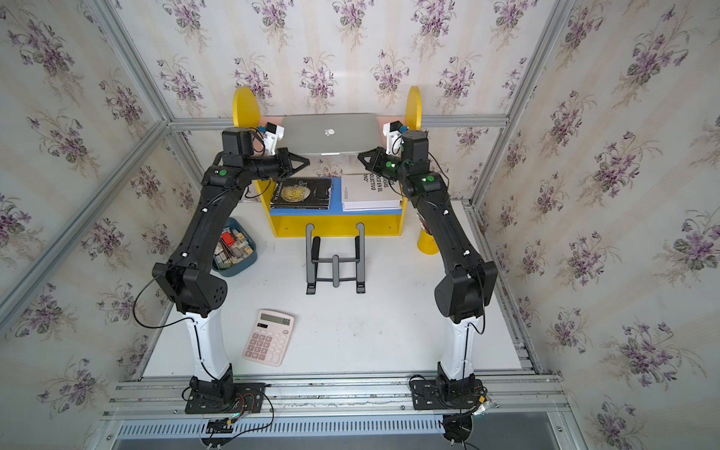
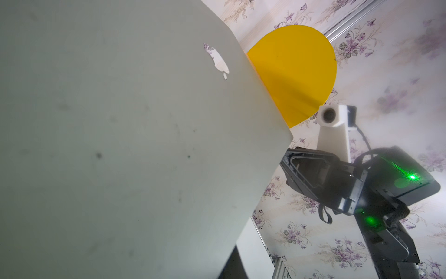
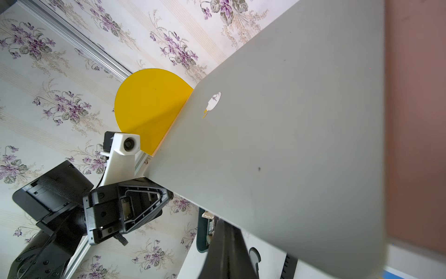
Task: Close the laptop lid and set it aside
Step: Place the laptop on the shelf.
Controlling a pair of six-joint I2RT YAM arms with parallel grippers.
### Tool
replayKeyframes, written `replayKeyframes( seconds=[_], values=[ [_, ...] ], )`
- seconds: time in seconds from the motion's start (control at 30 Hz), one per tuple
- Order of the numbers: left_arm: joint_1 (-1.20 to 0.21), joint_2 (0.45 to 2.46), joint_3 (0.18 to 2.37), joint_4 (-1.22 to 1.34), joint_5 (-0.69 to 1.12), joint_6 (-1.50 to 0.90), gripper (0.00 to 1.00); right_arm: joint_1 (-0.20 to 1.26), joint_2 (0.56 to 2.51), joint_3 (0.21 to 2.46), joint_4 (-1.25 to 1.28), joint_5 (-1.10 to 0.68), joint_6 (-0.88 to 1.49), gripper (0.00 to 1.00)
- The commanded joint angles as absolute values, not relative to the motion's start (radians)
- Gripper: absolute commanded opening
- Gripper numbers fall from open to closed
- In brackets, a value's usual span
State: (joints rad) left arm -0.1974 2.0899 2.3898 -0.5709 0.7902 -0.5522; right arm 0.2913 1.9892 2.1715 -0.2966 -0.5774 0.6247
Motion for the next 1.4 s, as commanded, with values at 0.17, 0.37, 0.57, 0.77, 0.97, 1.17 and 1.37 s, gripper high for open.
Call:
replayKeyframes(
  seconds=[0.17,0.37,0.57,0.77,0.97,1.17,1.37],
  values=[
    [-0.177,2.136,2.454,-0.548,0.79,-0.583,0.0,0.294,2.015,2.227,-0.281,-0.605,0.605,0.0],
    [-0.169,2.169,2.505,-0.551,0.793,-0.594,0.0,0.295,2.029,2.238,-0.266,-0.615,0.617,0.0],
    [-0.16,2.19,2.533,-0.551,0.799,-0.605,0.0,0.295,2.049,2.26,-0.258,-0.618,0.623,0.0],
    [-0.15,2.199,2.54,-0.535,0.807,-0.618,0.0,0.295,2.066,2.284,-0.258,-0.618,0.627,0.0],
    [-0.146,2.204,2.546,-0.533,0.812,-0.622,0.0,0.293,2.08,2.297,-0.253,-0.611,0.62,0.0],
    [-0.142,2.217,2.572,-0.54,0.812,-0.627,0.0,0.29,2.106,2.322,-0.255,-0.612,0.628,0.0],
    [-0.14,2.223,2.576,-0.538,0.818,-0.636,0.0,0.287,2.11,2.322,-0.249,-0.616,0.633,0.0]
  ],
)
